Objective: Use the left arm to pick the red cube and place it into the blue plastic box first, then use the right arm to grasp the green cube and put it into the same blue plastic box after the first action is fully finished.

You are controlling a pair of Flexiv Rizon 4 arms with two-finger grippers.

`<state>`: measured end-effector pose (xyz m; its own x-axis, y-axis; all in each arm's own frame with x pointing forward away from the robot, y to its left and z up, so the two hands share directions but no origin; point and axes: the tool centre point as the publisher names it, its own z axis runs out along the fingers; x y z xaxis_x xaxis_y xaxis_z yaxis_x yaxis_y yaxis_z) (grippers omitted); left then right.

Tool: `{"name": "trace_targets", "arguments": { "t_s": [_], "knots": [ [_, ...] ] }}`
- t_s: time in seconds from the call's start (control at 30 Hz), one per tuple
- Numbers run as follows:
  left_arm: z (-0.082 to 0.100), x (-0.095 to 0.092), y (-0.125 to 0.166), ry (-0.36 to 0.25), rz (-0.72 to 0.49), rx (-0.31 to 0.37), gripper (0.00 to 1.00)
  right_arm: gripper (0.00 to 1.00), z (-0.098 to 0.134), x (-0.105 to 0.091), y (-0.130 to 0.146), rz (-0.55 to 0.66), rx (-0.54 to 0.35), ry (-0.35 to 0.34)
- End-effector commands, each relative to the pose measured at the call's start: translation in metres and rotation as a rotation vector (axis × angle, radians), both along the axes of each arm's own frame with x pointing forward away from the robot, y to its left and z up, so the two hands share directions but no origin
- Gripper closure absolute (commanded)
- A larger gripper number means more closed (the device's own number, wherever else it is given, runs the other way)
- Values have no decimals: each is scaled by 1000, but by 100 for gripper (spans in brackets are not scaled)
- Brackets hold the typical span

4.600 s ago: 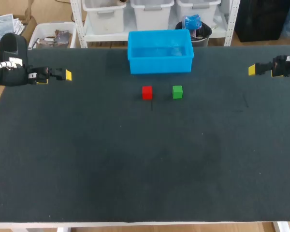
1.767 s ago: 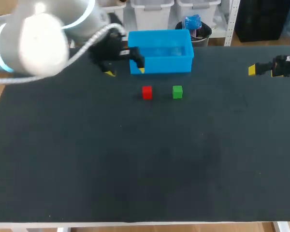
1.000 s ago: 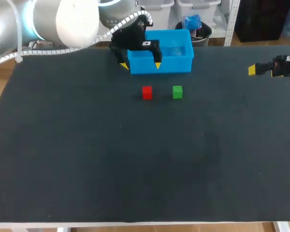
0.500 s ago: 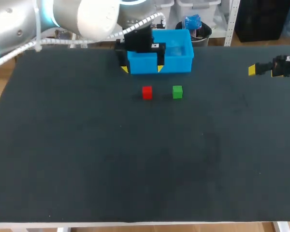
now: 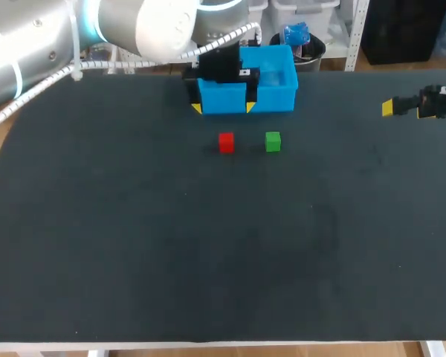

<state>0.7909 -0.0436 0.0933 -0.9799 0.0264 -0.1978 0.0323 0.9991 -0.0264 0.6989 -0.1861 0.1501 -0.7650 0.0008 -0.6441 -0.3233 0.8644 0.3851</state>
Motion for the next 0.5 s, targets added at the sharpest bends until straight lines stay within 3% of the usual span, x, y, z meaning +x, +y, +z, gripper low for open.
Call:
{"name": "trace_targets", "arguments": {
  "t_s": [0.03, 0.5],
  "knots": [
    [-15, 1, -1, -1, -3, -11, 0, 0, 0, 0, 0, -1, -2, 0],
    [-56, 4, -4, -18, 27, -23, 0, 0, 0, 0, 0, -1, -2, 0]
  ]
}}
